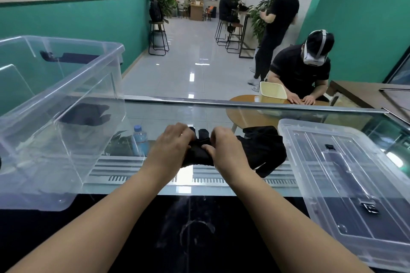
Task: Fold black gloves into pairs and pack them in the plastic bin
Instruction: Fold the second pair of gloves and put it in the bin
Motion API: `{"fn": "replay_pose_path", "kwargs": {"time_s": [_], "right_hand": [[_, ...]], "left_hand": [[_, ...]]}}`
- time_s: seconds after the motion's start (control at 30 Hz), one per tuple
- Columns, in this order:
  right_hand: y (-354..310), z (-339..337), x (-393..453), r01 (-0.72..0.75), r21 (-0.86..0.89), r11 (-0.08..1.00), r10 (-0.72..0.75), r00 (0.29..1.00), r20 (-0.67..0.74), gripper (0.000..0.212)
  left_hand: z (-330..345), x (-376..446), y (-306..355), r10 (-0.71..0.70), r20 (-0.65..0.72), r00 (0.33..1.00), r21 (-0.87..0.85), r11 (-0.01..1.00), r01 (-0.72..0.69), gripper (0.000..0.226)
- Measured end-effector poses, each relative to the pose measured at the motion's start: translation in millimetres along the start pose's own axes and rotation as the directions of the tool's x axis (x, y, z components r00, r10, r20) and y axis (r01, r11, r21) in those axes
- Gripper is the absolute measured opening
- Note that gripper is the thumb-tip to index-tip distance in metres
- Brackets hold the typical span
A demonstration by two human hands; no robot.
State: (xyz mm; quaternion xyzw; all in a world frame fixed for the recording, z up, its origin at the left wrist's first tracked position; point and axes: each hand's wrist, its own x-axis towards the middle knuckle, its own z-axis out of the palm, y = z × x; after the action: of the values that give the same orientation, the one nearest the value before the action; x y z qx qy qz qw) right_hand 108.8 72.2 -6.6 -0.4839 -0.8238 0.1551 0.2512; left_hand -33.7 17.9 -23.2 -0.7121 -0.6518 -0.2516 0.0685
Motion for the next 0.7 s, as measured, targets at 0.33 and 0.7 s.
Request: {"fn": "replay_pose_path", "kwargs": {"time_s": [0.33, 0.7], "right_hand": [[16.3, -18.6, -23.0, 0.306, -0.033, 0.952, -0.273, 0.889, 0.366, 0.055], [8.8, -12.8, -41.2, 0.277, -0.013, 0.961, -0.269, 0.942, 0.200, 0.033]], "left_hand": [[-10.4, -23.6, -25.1, 0.080, 0.204, 0.976, -0.234, 0.972, -0.031, 0.052], [-18.1, -44.8, -17.5, 0.092, 0.227, 0.970, -0.256, 0.966, -0.032, 0.056]]}}
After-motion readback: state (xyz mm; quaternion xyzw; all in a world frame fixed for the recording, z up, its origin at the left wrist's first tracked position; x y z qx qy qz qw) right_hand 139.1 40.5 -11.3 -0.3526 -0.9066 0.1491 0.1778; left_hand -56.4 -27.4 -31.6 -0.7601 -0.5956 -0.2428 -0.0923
